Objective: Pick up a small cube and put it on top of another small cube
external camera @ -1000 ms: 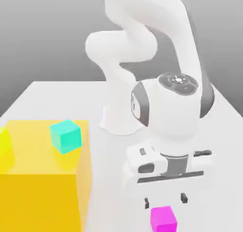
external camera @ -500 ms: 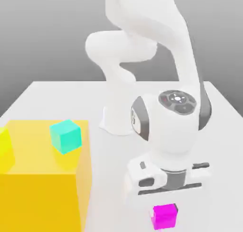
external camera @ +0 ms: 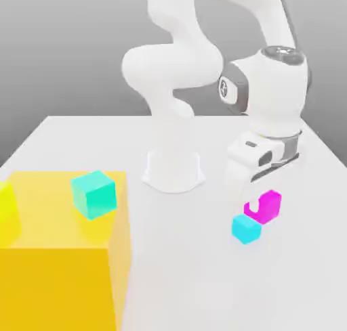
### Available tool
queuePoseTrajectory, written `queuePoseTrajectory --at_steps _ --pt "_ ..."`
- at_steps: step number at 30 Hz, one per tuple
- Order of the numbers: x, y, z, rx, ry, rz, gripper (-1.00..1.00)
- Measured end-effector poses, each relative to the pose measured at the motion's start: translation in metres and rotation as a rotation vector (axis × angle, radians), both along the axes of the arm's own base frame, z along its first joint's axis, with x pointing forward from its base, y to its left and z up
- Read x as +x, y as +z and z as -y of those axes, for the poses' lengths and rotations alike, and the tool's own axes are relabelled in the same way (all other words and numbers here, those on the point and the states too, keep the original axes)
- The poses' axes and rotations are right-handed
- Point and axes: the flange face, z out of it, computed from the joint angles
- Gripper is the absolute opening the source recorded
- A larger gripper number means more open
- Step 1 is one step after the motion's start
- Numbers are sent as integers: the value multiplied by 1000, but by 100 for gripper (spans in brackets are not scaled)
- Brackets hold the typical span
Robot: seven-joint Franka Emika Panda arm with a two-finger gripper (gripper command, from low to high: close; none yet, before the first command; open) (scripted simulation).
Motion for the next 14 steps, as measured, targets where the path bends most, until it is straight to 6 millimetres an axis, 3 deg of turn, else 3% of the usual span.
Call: queuePoseTrajectory --at_steps 3,11,12,14 --pt "-27 -6 5 -12 80 8 -100" --pt "-31 -59 6 -18 95 12 -100" --pt "-32 -65 7 -16 95 11 100" --pt "-32 -65 7 -16 95 11 100"
